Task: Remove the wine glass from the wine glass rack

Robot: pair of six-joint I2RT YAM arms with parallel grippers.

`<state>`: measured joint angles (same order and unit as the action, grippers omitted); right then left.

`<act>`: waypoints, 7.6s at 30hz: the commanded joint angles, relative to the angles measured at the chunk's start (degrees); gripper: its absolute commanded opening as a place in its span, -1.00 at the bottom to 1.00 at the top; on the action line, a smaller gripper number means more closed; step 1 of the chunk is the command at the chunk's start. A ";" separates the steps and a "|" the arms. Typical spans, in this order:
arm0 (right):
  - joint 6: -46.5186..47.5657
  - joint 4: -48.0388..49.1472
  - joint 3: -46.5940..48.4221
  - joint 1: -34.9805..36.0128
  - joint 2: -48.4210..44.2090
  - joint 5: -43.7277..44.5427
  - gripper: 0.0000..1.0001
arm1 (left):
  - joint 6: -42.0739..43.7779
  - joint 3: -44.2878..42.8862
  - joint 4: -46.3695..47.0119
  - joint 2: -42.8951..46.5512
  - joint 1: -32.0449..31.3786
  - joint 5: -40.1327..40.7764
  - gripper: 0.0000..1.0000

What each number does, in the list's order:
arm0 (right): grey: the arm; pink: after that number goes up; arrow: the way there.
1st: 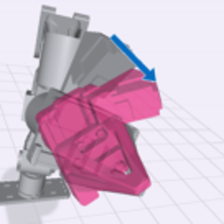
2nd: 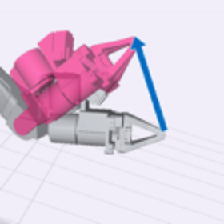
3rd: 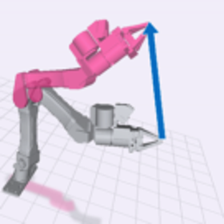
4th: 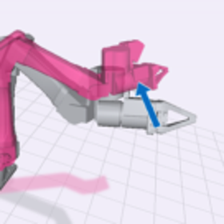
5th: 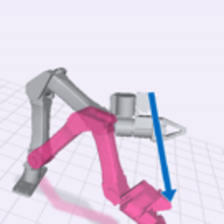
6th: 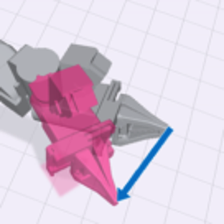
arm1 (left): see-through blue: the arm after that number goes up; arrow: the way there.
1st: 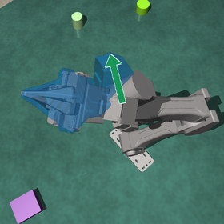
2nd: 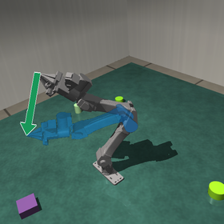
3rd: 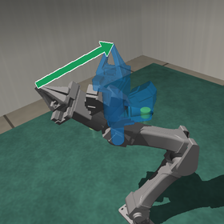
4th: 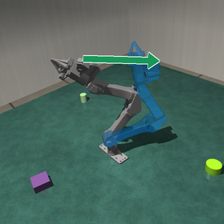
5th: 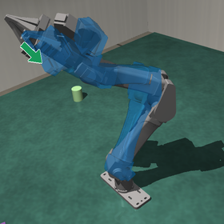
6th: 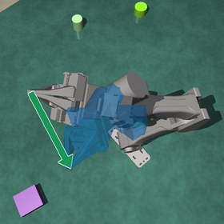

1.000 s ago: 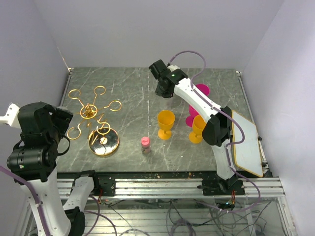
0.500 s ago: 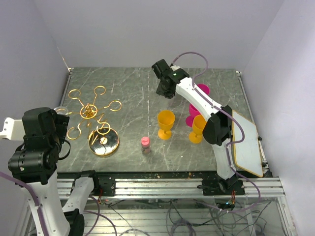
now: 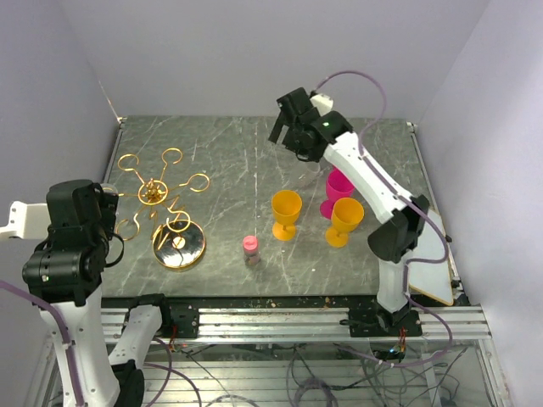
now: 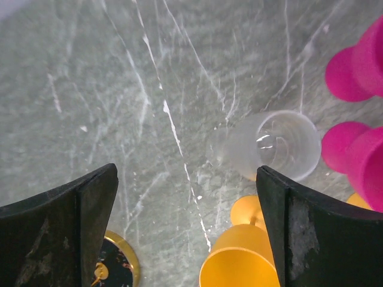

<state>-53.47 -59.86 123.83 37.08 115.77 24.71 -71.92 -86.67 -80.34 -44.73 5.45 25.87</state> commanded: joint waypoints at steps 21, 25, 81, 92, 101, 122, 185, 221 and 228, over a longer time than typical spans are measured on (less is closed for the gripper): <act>-3.70 -3.88 -3.51 -0.42 -4.15 16.20 0.99 | 9.73 -6.10 9.94 -1.99 -0.49 6.98 0.61; -6.38 -7.05 -5.73 -4.53 -4.00 10.71 0.99 | 25.69 -9.26 19.01 -1.47 -0.48 -2.73 0.69; 40.64 13.61 -28.75 -6.41 4.00 -13.82 -0.75 | 36.18 -11.20 37.72 -14.04 -4.75 -57.50 0.74; 34.74 17.27 -16.10 -6.51 -1.57 -31.49 -1.00 | 35.52 -11.73 37.46 -13.83 -4.76 -56.71 0.75; 15.23 43.56 -17.29 -13.41 -13.18 -66.86 -1.00 | 30.75 -8.38 44.43 -13.54 -4.75 -62.39 0.80; -82.22 163.65 -33.55 -15.73 -21.78 -73.08 -1.00 | 0.32 8.64 89.50 -12.62 -4.86 -75.63 0.82; -45.52 119.30 -59.11 -31.58 -34.42 -81.35 0.77 | 10.56 2.86 70.55 -9.68 -10.36 -71.28 -0.86; 22.18 42.74 -37.72 -34.97 -42.13 -62.48 0.98 | 38.86 -28.98 14.68 -54.71 -47.42 -13.37 -0.86; 22.69 42.55 -37.32 -34.89 -42.52 -63.65 0.98 | 42.02 -29.20 13.96 -60.91 -47.41 -18.59 -0.86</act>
<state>-31.97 -17.26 84.93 2.33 74.48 -38.13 -32.71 -115.00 -66.59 -104.27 -41.69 10.68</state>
